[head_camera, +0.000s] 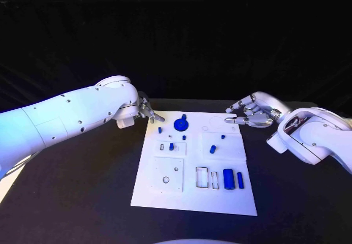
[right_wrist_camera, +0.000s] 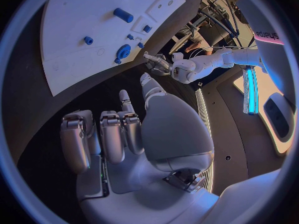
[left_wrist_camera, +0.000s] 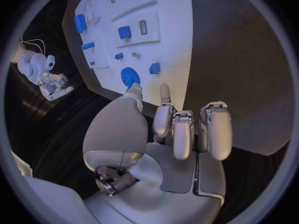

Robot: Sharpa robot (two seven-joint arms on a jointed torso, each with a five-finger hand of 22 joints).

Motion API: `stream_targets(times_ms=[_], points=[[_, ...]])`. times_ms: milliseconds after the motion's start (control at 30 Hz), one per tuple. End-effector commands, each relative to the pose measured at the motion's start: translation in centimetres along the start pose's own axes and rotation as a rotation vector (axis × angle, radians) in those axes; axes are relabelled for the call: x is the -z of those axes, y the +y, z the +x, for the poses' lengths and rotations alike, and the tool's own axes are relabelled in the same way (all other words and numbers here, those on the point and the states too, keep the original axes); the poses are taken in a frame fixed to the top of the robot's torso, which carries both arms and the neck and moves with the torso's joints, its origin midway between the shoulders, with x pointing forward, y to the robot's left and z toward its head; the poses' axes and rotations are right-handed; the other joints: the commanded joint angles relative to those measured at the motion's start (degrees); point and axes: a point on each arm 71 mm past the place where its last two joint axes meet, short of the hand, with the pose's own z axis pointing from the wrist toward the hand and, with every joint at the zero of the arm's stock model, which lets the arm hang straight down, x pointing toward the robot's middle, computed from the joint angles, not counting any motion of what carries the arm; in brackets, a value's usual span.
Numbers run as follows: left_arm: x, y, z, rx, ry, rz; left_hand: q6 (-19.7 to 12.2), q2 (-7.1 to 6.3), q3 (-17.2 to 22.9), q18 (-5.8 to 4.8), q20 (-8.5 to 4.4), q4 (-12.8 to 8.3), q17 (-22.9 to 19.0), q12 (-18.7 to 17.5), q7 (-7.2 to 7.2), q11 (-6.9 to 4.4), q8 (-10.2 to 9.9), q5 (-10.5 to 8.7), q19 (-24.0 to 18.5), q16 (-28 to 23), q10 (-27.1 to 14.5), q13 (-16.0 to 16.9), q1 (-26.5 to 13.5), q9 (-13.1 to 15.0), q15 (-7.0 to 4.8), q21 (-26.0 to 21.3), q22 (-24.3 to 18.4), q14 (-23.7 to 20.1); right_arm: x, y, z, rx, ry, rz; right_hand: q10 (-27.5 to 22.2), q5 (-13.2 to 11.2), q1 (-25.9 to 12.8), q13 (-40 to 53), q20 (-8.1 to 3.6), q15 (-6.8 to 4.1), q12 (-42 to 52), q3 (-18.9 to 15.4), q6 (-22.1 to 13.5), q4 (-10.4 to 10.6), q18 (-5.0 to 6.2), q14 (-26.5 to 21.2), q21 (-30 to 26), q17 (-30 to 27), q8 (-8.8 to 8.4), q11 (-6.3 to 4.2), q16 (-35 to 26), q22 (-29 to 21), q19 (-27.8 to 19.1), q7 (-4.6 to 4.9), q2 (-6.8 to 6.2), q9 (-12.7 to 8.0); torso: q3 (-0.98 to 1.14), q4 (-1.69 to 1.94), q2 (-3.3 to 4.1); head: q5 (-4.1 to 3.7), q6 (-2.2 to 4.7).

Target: Assemble the parts on the task board

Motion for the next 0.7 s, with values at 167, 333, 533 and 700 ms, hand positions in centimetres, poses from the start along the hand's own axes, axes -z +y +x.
stream_targets(times_ms=[167,333,533,700], points=[[-1.0,-0.4,0.2,-0.092,0.023,-0.026,1.75,0.86,-0.45,0.26,0.48,0.07,15.09,0.10,-0.36,0.21,-0.04,0.19,2.09,0.18,0.28,0.15,-1.93,-0.64,0.05,0.18,6.95,6.04,-0.1,0.1,0.2,0.006,0.015,-0.009,5.77,0.11,0.19,15.02,0.04,0.32,0.07,-0.45,-0.06,-0.03,-0.38,5.99,0.13,15.08,0.11,0.17,0.23,15.09,6.00,-0.32,0.34,0.08,0.03,-0.08,0.04,0.30,-0.07],[-1.3,-0.5,0.2,-0.100,0.029,-0.034,2.31,1.24,-0.76,0.23,0.39,0.03,15.09,0.22,-0.55,0.07,0.21,0.19,2.16,0.18,0.39,0.25,-2.60,-0.72,-0.06,0.27,7.09,6.04,-0.1,0.1,0.2,0.006,0.015,-0.009,5.77,0.11,0.19,15.02,0.04,0.32,0.07,-0.45,-0.06,-0.03,-0.38,5.99,0.13,15.08,0.11,0.17,0.23,15.09,6.00,-0.32,0.34,0.08,0.01,0.00,0.03,0.32,-0.05],[-1.5,-0.7,0.5,-0.107,0.058,-0.028,2.58,1.51,-0.79,0.22,0.34,-0.02,15.09,0.30,-0.66,-0.01,0.35,0.19,2.19,0.18,0.46,0.34,-2.64,-0.71,-0.12,0.30,7.16,6.04,-0.1,0.2,0.3,0.006,0.015,-0.010,5.79,0.13,0.22,15.03,0.04,0.31,0.09,-0.52,-0.06,0.00,-0.38,5.99,0.13,15.08,0.12,0.16,0.23,15.09,6.00,-0.33,0.39,0.10,0.02,-0.01,0.00,0.37,-0.16],[-1.7,-0.9,1.2,-0.108,0.096,-0.015,2.85,2.33,-0.61,0.21,0.23,-0.11,15.09,0.34,-0.81,-0.15,0.54,0.19,2.20,0.18,0.50,0.36,-2.30,-0.69,-0.24,0.32,7.20,6.04,-0.2,0.2,0.3,0.005,0.016,-0.012,5.79,0.13,0.22,15.03,0.04,0.31,0.09,-0.52,-0.06,0.00,-0.38,5.99,0.13,15.08,0.12,0.16,0.23,15.09,6.00,-0.33,0.39,0.10,0.02,-0.05,-0.03,0.36,-0.19]])
